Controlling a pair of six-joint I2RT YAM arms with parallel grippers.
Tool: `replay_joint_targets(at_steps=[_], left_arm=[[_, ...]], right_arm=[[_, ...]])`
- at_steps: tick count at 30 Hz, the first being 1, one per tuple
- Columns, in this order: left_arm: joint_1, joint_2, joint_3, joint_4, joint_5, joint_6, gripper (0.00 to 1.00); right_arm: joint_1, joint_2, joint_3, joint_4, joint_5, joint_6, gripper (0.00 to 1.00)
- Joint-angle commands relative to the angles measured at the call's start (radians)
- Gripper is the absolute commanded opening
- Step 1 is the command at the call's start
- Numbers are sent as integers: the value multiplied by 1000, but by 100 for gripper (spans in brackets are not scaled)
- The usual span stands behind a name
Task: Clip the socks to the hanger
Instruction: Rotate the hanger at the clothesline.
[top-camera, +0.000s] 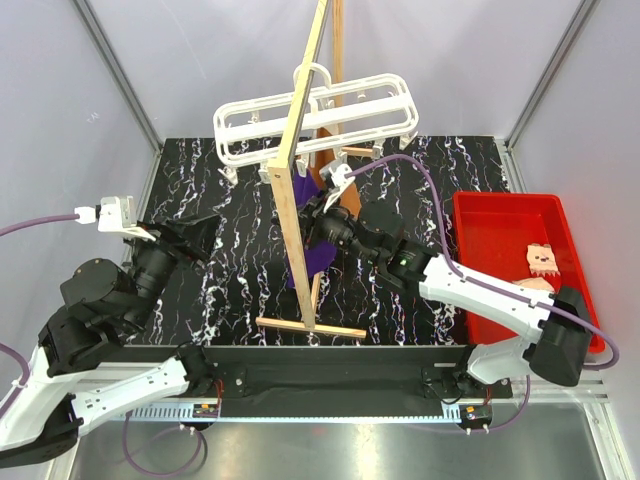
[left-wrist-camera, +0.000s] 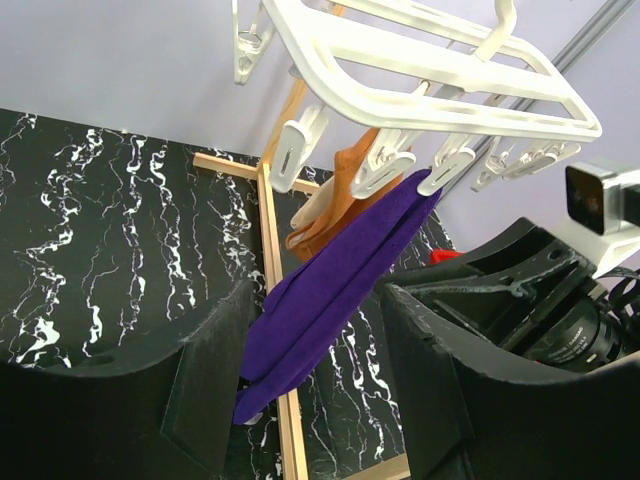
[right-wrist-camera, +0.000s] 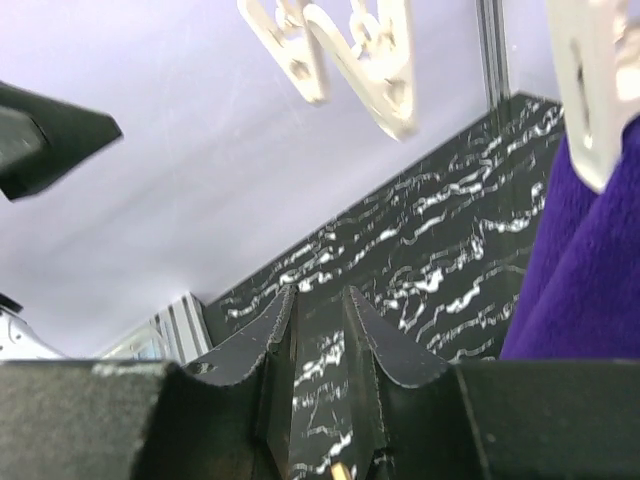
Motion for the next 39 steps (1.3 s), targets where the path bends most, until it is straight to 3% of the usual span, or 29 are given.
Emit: replay_joint_targets(at_steps=[1, 10, 15, 24, 39], left_arm=[[-4, 4, 27, 24, -8, 22, 60], [-4, 4, 20, 28, 22, 6, 60], [-4, 5, 13, 36, 29, 2, 61], [-4, 5, 4, 27, 45, -20, 60], [-4, 68, -14, 68, 135, -55, 60]], right_arm=[[-9, 23, 31, 134, 36, -28, 31], [-63, 34, 17, 96, 336, 19, 31], [-130, 5, -18, 73, 381, 32, 31], [-271, -26, -9, -8, 378, -10, 33], [-408, -26, 81, -165, 150, -30, 35]])
